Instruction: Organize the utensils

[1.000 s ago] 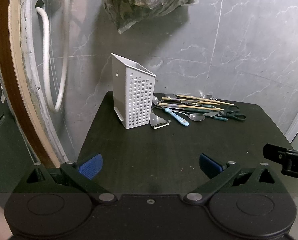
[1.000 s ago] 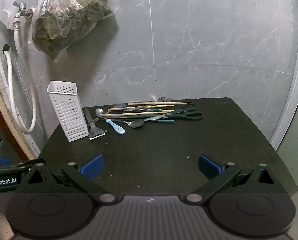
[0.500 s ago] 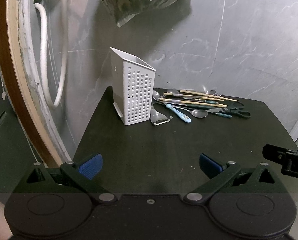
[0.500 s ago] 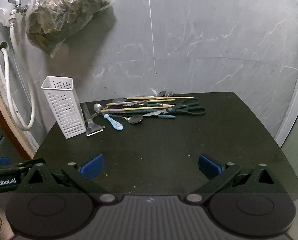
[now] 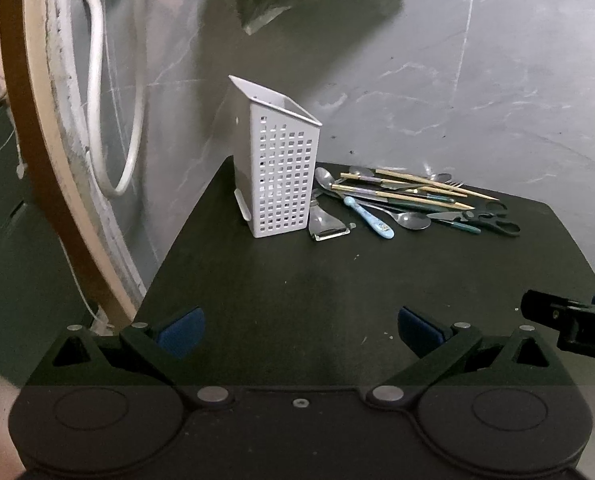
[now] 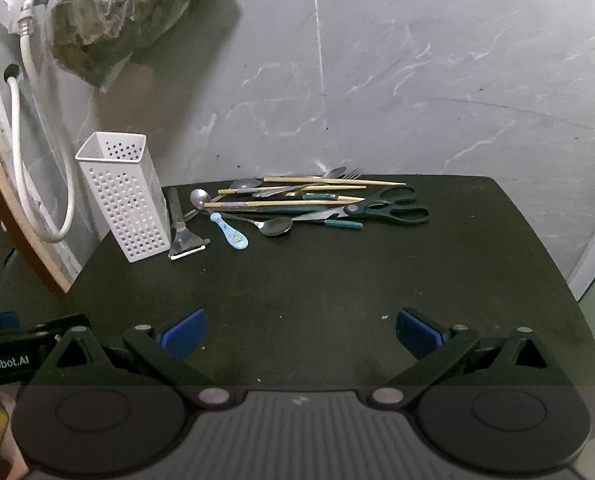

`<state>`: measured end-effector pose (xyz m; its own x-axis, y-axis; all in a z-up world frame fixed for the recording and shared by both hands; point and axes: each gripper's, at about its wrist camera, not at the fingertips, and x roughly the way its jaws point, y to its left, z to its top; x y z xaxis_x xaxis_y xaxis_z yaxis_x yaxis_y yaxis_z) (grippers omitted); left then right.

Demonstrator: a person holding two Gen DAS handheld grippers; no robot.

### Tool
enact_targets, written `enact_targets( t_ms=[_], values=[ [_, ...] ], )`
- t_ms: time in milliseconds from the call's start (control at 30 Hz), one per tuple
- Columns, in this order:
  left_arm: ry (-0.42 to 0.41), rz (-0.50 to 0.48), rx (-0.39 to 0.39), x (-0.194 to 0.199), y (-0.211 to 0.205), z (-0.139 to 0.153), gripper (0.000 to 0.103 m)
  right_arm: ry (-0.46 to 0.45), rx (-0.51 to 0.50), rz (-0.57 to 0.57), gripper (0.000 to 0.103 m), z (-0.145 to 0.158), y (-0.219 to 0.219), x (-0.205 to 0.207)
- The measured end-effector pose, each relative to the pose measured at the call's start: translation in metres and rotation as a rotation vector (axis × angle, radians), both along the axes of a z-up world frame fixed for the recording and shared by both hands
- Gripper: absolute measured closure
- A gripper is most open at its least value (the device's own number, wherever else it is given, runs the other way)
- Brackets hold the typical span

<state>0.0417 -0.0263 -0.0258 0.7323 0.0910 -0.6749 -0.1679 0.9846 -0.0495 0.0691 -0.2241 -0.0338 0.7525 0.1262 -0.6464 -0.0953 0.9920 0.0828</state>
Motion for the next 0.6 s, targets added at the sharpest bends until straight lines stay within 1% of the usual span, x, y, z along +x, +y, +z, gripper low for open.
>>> enact_targets(
  t_ms=[400,500,600],
  values=[
    [0.058,0.098,0.012,0.012,-0.020,-0.008,0.001,0.063,0.012,0.079,0.000,-0.012,-0.018,0.028],
    [0.052,0.126,0.033,0.014,-0.023,-0.009,0.001,0.069,0.024,0.095,0.000,-0.015,-0.020,0.034],
    [0.043,0.148,0.078,0.017,-0.024,-0.010,0.001,0.068,0.043,0.110,0.000,-0.020,-0.020,0.039]
  ],
)
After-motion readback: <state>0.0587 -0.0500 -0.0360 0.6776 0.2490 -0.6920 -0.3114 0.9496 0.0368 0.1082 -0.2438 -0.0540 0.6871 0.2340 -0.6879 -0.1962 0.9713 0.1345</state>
